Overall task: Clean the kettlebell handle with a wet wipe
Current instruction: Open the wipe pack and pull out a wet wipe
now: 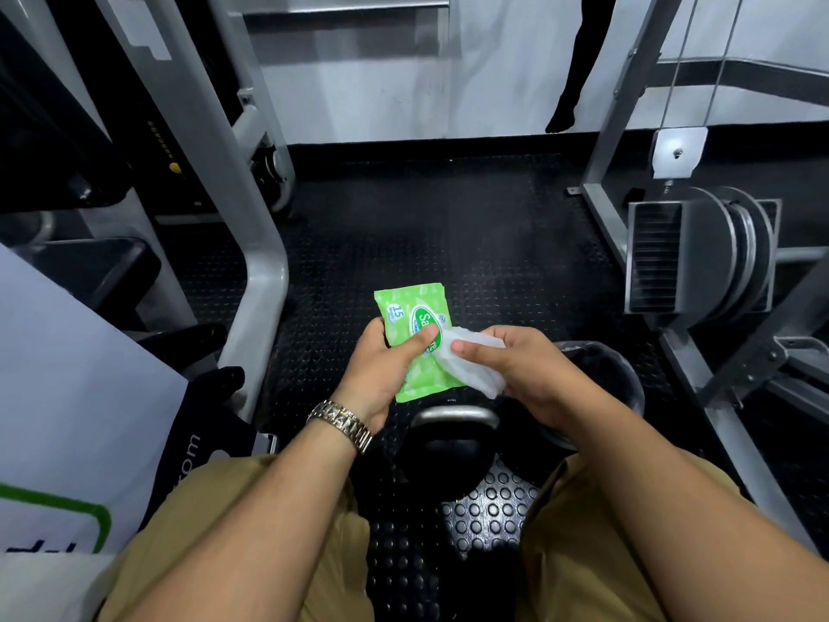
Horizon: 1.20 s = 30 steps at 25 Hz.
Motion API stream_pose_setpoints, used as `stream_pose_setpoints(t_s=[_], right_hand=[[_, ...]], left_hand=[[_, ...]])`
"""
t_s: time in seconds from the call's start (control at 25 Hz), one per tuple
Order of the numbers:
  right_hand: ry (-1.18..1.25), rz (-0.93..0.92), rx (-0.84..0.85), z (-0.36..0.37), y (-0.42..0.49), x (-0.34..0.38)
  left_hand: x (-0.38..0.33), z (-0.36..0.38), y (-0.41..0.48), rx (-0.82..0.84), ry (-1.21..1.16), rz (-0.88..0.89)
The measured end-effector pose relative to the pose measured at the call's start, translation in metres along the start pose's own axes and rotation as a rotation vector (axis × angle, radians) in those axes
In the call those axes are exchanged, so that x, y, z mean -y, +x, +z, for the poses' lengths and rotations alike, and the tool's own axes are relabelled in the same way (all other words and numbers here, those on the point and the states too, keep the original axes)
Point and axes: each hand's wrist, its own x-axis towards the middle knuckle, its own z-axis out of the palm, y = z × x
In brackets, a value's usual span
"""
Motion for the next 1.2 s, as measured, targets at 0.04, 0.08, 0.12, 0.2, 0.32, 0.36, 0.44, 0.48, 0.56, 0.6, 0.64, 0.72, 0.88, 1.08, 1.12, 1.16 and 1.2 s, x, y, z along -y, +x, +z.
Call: stream_pose_setpoints(t_s=[0.04, 0.08, 0.12, 0.2, 0.32, 0.36, 0.44, 0.48, 0.56, 0.6, 0.64, 0.72, 0.88, 1.08, 1.12, 1.16, 1.2], right_hand=[[0.023, -0.027, -0.009, 0.000, 0.000, 0.001], [0.049, -0.061, -0.014, -0.001, 0.001, 0.002], [0.068, -0.094, -0.017, 0.000, 0.001, 0.003], [0.088, -0.143, -0.023, 0.003, 0.000, 0.004], [0.078, -0.209, -0.107, 0.005, -0.002, 0.006], [0.050, -0.256, -0.149, 0.004, -0.003, 0.007], [-0.011, -0.356, -0.179, 0.004, -0.006, 0.010], [-0.026, -0.393, -0.170, 0.005, -0.007, 0.011], [-0.036, -0.437, -0.150, 0.009, -0.008, 0.012], [-0.052, -0.451, -0.155, 0.010, -0.008, 0.011], [-0.084, -0.468, -0.169, 0.011, -0.007, 0.011], [-0.154, -0.501, -0.185, 0.012, -0.008, 0.012], [-0.195, -0.531, -0.220, 0.012, -0.011, 0.018], [-0.159, -0.480, -0.231, 0.008, -0.012, 0.017], [-0.098, -0.453, -0.232, 0.008, -0.013, 0.018], [-0.012, -0.414, -0.228, 0.008, -0.014, 0.019], [0.085, -0.371, -0.217, 0.008, -0.016, 0.021]], left_hand=[[0.001, 0.000, 0.001, -0.004, 0.014, 0.010], [0.001, 0.000, 0.001, -0.011, 0.020, 0.020], [0.001, -0.001, 0.002, -0.019, 0.026, 0.029], [0.002, -0.001, 0.003, -0.032, 0.037, 0.048], [0.003, -0.002, 0.005, -0.062, 0.027, 0.047], [0.003, -0.003, 0.007, -0.069, 0.014, 0.038], [0.003, -0.006, 0.009, -0.067, 0.002, 0.024], [0.004, -0.006, 0.010, -0.065, 0.006, 0.020], [0.004, -0.007, 0.010, -0.059, 0.018, 0.018], [0.004, -0.006, 0.010, -0.056, 0.020, 0.017], [0.004, -0.006, 0.010, -0.056, 0.022, 0.014], [0.005, -0.006, 0.010, -0.061, 0.028, 0.003], [0.006, -0.009, 0.012, -0.092, 0.026, -0.020], [0.000, -0.006, 0.005, -0.032, -0.062, -0.065], [-0.001, -0.005, 0.004, -0.014, -0.073, -0.079], [-0.002, -0.005, 0.004, 0.007, -0.076, -0.093], [-0.001, -0.005, 0.003, 0.024, -0.069, -0.107]])
